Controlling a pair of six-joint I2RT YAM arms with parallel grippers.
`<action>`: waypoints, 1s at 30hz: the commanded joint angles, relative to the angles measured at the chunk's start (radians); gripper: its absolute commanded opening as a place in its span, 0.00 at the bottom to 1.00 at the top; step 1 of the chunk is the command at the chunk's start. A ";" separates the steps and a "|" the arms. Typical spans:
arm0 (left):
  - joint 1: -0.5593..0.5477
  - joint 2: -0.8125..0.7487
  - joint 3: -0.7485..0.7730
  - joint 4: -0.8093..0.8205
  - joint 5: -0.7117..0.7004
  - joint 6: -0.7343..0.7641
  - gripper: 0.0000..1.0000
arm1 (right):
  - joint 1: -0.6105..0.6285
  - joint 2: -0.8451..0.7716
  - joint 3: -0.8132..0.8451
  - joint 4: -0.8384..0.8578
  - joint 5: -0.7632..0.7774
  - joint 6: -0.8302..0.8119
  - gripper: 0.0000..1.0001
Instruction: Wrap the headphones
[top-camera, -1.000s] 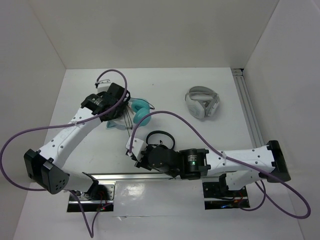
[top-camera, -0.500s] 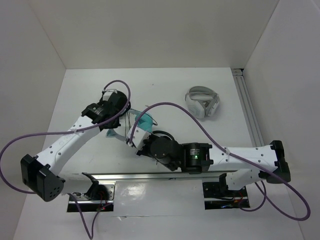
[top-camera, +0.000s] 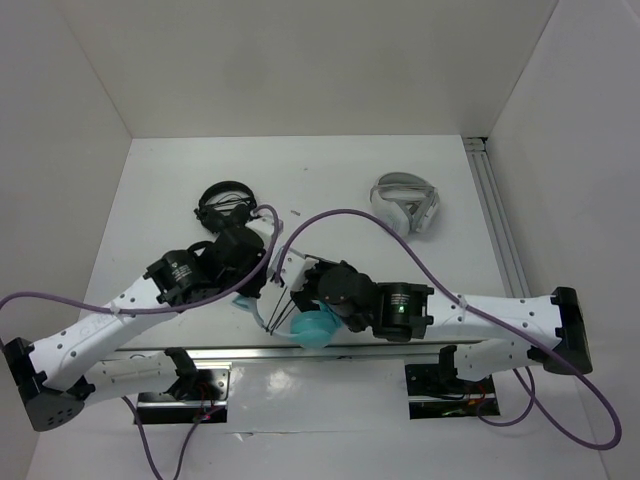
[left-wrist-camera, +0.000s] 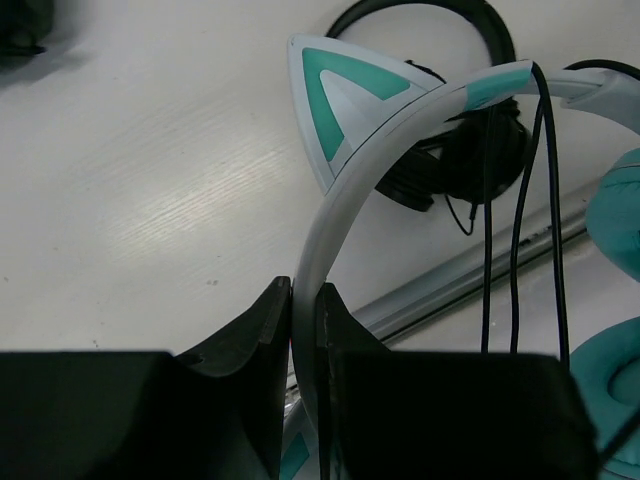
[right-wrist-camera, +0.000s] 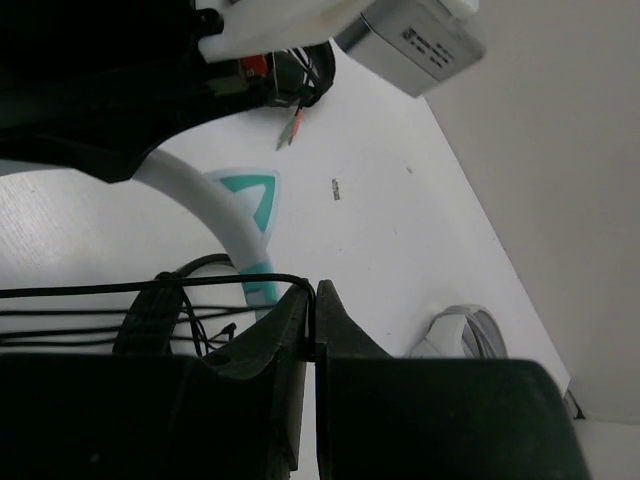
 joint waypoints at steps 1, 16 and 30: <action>-0.052 -0.027 0.007 -0.008 0.072 0.032 0.00 | -0.042 -0.036 -0.005 0.069 0.035 -0.031 0.00; -0.074 -0.116 0.110 -0.120 0.133 0.062 0.00 | -0.196 -0.084 -0.086 0.077 -0.001 0.018 0.07; -0.074 -0.072 0.167 -0.189 0.053 0.029 0.00 | -0.339 -0.054 -0.067 0.057 -0.127 0.079 0.38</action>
